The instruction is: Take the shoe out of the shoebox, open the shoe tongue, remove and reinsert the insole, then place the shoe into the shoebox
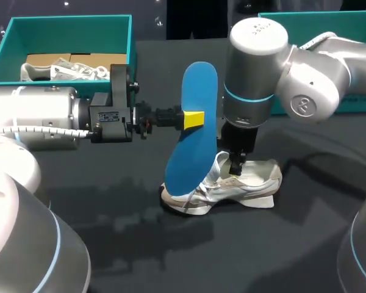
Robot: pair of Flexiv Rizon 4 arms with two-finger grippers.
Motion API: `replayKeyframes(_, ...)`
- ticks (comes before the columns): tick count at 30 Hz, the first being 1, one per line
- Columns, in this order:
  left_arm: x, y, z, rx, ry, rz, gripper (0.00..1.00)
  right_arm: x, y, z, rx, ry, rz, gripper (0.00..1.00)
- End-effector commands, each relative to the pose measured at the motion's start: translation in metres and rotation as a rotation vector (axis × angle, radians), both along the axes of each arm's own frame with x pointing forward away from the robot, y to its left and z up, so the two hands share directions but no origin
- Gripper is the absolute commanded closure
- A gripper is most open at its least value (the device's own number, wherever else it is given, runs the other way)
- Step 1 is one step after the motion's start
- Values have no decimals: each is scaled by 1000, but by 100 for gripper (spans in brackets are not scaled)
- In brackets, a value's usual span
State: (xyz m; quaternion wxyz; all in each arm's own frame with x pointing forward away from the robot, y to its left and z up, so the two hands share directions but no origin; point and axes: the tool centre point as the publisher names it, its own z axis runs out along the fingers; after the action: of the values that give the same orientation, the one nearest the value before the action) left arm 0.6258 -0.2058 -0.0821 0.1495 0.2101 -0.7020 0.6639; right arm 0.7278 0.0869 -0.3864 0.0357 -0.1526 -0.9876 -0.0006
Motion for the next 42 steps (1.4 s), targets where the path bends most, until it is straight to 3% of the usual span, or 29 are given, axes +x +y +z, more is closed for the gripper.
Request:
replayKeyframes(1,0,-2,-1,-1,0,3,100,-5,2,2,-6,-8,-3,100)
replayKeyframes(14,0,-2,-1,-1,0,3,100,-9,5,18,-12,0,-19,100)
replayKeyframes(25,0,-2,-1,-1,0,3,100,-20,9,47,-10,2,-201,100)
replayKeyframes(29,0,-2,-1,-1,0,3,100,-27,12,53,17,0,-353,100)
replayKeyframes(31,0,-2,-1,-1,0,3,100,-31,17,54,-47,-9,-453,100)
replayKeyframes(42,0,-2,-1,-1,0,3,100,-31,17,54,-47,-9,-453,100)
